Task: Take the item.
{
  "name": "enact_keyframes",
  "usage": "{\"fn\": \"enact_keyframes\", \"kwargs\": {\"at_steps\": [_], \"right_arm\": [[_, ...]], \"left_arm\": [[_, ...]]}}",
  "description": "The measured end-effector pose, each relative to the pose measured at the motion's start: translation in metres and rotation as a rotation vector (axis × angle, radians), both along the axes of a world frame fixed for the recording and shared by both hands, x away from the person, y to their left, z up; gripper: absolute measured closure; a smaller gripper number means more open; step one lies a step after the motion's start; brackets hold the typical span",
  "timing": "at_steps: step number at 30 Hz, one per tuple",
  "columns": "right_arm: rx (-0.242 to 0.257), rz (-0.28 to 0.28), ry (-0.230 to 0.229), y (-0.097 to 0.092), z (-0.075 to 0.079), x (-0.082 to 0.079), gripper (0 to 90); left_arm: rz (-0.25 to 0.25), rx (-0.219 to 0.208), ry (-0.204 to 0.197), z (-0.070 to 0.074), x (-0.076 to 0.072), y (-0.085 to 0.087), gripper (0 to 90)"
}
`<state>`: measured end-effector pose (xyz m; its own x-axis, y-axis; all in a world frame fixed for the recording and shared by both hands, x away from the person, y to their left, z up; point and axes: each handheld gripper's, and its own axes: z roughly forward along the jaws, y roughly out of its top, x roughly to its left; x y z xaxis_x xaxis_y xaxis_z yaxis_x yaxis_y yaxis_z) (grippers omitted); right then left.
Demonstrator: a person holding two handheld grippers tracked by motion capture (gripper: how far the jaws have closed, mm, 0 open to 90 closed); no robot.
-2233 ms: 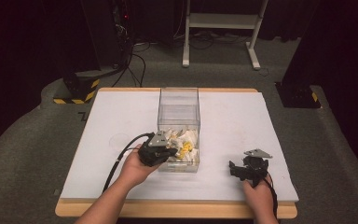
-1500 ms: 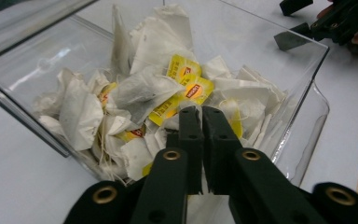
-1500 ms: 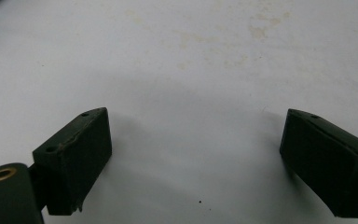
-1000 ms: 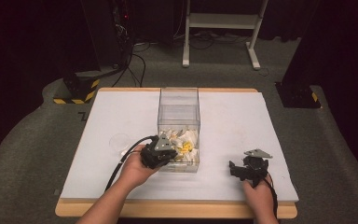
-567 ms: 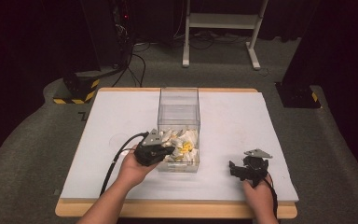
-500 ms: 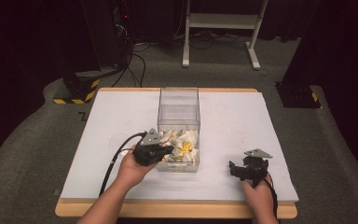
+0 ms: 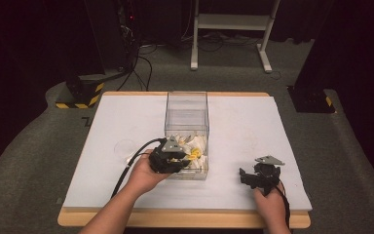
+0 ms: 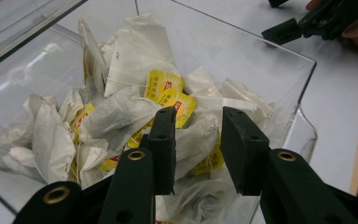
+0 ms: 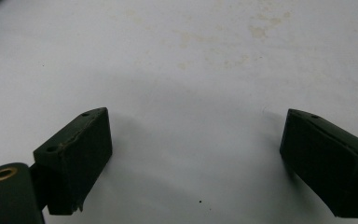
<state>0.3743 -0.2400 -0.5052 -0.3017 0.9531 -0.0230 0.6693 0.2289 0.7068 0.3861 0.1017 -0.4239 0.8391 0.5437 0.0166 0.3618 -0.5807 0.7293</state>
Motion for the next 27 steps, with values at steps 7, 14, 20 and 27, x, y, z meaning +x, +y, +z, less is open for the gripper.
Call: {"fn": "enact_keyframes", "kwargs": {"at_steps": [7, 14, 20, 27], "right_arm": [[0.002, 0.001, 0.0, 0.0, 0.0, 0.0, 9.0], [0.001, 0.001, 0.0, 0.0, 0.0, 0.0, 9.1], [0.001, 0.001, 0.0, 0.0, 0.0, 0.0, 9.1], [0.0, 0.001, 0.0, 0.0, 0.0, 0.0, 9.1]], "left_arm": [[0.012, 0.009, -0.009, 0.0, 0.001, -0.002, 88.0], [0.043, -0.08, -0.043, 0.003, -0.005, 0.012, 89.1], [0.075, -0.202, -0.058, 0.003, -0.011, 0.03, 89.1], [0.098, -0.296, -0.084, 0.005, -0.016, 0.043, 89.1]]}}
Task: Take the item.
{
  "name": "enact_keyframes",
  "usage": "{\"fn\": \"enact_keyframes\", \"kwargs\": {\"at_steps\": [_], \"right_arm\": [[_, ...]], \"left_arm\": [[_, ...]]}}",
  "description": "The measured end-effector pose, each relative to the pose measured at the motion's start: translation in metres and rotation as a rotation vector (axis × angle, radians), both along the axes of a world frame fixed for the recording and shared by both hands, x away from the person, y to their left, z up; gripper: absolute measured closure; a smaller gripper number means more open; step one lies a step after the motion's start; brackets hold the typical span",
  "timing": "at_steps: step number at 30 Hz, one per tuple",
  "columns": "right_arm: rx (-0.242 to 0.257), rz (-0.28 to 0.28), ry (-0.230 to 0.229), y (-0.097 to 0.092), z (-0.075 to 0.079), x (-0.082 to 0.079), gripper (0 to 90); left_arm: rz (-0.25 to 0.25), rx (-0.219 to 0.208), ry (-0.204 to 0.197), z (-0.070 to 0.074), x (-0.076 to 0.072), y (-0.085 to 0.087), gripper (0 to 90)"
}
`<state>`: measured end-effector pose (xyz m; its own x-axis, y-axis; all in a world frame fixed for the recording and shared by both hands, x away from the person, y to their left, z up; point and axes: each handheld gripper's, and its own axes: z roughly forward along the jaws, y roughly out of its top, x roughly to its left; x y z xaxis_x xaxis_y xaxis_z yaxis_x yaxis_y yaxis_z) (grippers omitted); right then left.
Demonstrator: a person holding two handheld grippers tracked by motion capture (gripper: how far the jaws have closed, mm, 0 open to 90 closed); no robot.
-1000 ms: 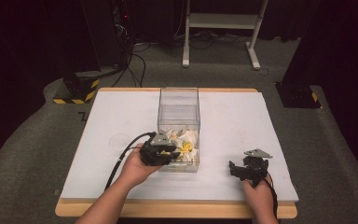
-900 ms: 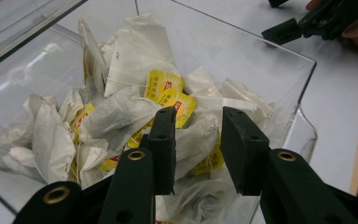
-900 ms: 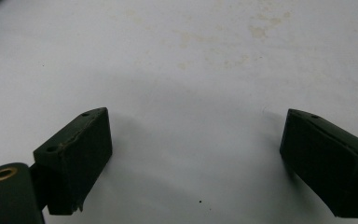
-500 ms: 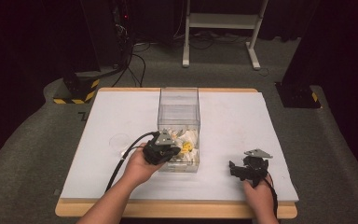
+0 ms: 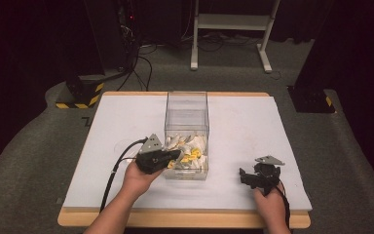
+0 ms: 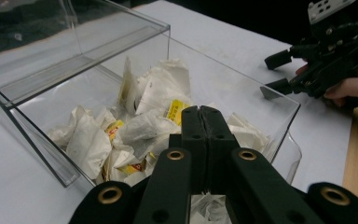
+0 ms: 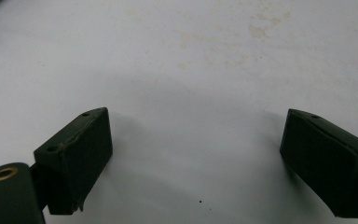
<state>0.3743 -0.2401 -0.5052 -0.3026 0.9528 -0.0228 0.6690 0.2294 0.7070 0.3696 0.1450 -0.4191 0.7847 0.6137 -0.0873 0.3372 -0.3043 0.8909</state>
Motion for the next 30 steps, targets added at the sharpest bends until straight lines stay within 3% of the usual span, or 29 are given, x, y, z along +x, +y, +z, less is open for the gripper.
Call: {"fn": "enact_keyframes", "kwargs": {"at_steps": [10, 15, 24, 30], "right_arm": [[-0.003, -0.001, -0.002, 0.001, 0.0, -0.001, 9.2], [-0.003, -0.006, 0.0, 0.001, 0.0, -0.001, 9.3], [-0.006, -0.007, -0.003, 0.001, 0.0, -0.001, 9.5], [-0.008, -0.006, -0.006, 0.001, 0.0, -0.001, 9.5]], "left_arm": [[0.01, -0.141, -0.043, 0.002, -0.005, 0.011, 89.1], [0.015, -0.169, -0.078, 0.007, -0.009, 0.018, 89.1], [0.026, -0.24, -0.086, 0.011, -0.01, 0.034, 89.1], [0.057, -0.256, -0.095, 0.014, -0.01, 0.047, 89.1]]}}
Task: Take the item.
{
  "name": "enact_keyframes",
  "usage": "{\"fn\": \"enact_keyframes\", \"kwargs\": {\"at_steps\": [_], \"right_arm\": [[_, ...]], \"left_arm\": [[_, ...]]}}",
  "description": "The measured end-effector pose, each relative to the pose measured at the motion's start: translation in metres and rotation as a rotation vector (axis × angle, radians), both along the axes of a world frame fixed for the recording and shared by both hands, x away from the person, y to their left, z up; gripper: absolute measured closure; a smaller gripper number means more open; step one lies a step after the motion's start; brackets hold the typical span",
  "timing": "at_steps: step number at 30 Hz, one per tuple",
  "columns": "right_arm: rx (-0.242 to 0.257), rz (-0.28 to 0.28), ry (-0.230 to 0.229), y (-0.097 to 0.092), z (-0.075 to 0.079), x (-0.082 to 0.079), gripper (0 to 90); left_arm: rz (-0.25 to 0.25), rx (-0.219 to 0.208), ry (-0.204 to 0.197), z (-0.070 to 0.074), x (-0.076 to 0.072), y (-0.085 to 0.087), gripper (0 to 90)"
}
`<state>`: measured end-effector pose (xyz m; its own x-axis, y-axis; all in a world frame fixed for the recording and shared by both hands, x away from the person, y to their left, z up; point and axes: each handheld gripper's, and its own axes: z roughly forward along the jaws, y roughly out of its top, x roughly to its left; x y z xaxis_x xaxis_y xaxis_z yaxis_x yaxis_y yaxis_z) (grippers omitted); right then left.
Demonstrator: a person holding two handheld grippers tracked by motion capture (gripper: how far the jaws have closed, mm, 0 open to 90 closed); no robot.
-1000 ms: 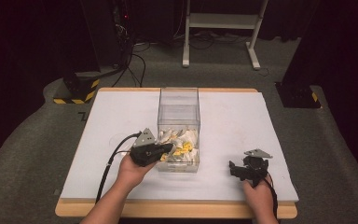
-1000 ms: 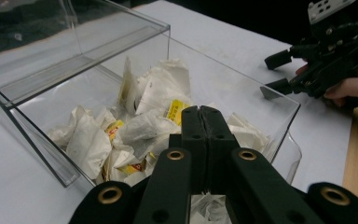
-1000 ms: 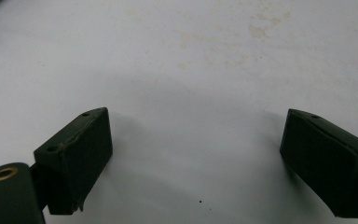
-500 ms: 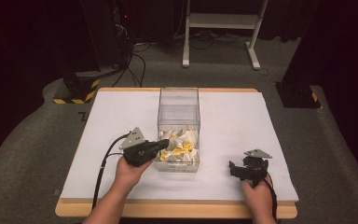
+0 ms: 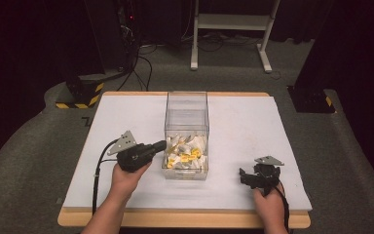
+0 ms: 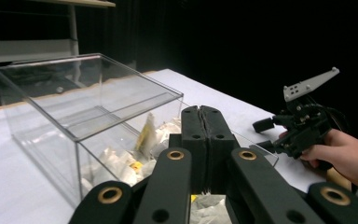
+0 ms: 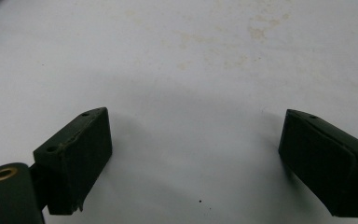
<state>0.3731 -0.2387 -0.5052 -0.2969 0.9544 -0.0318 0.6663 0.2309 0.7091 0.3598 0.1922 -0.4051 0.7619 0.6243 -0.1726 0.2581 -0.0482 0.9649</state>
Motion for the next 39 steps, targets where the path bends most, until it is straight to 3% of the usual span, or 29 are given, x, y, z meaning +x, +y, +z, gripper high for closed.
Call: {"fn": "enact_keyframes", "kwargs": {"at_steps": [21, 39], "right_arm": [[0.001, -0.001, 0.001, 0.0, 0.0, 0.0, 9.5], [0.002, -0.002, 0.001, 0.0, 0.0, 0.0, 9.5]], "left_arm": [[0.124, -0.026, 0.002, 0.001, 0.005, 0.046, 89.1], [0.236, -0.007, 0.013, -0.004, 0.005, 0.081, 89.1]]}}
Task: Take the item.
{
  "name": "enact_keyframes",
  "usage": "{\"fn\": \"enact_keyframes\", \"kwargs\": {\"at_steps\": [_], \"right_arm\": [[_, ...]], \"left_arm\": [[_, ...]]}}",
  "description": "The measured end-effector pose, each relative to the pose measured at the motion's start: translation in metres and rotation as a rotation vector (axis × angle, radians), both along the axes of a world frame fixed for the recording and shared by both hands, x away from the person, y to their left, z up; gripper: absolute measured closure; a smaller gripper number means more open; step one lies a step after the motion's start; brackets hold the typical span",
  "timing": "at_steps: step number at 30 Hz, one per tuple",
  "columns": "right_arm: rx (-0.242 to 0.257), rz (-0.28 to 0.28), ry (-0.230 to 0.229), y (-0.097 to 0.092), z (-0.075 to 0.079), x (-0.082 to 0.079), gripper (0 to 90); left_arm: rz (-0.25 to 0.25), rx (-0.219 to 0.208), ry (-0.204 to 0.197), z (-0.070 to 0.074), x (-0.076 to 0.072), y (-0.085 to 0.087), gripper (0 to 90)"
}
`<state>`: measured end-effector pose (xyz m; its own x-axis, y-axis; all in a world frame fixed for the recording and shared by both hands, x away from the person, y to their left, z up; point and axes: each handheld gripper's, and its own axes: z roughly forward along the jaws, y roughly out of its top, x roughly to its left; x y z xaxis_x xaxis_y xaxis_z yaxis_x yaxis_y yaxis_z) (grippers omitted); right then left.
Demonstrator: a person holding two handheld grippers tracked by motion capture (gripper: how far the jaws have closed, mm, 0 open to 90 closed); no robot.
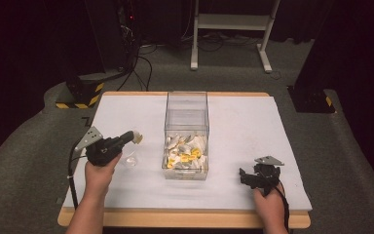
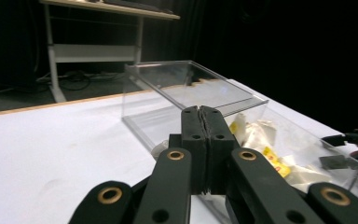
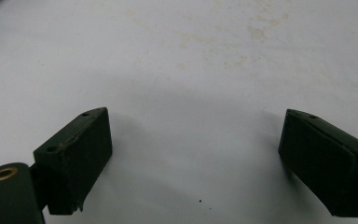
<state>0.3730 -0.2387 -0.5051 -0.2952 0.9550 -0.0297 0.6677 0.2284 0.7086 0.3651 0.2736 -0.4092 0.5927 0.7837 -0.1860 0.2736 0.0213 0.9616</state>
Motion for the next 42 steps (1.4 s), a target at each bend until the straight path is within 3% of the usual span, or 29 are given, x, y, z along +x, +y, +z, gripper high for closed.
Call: {"fn": "enact_keyframes", "kwargs": {"at_steps": [7, 22, 35, 37, 39, 42], "right_arm": [[0.0, 0.0, 0.0, 0.0, 0.0, 0.0, 9.6], [0.001, 0.001, 0.0, 0.0, 0.0, 0.0, 9.8], [0.001, 0.001, 0.0, 0.0, 0.0, 0.0, 9.8], [0.001, 0.001, 0.0, 0.0, 0.0, 0.0, 9.8], [0.001, 0.001, 0.0, 0.0, 0.0, 0.0, 9.8], [0.001, 0.001, 0.0, 0.0, 0.0, 0.0, 9.8]], "left_arm": [[0.037, -0.005, 0.014, -0.003, -0.001, 0.012, 89.1], [0.085, 0.052, 0.069, -0.019, -0.014, 0.033, 88.8], [0.089, 0.063, 0.105, -0.028, -0.01, 0.032, 88.0], [0.085, 0.063, 0.11, -0.029, -0.009, 0.031, 80.6], [0.077, 0.063, 0.131, -0.03, -0.007, 0.03, 63.4], [0.087, 0.099, 0.121, -0.03, -0.007, 0.029, 51.4]]}}
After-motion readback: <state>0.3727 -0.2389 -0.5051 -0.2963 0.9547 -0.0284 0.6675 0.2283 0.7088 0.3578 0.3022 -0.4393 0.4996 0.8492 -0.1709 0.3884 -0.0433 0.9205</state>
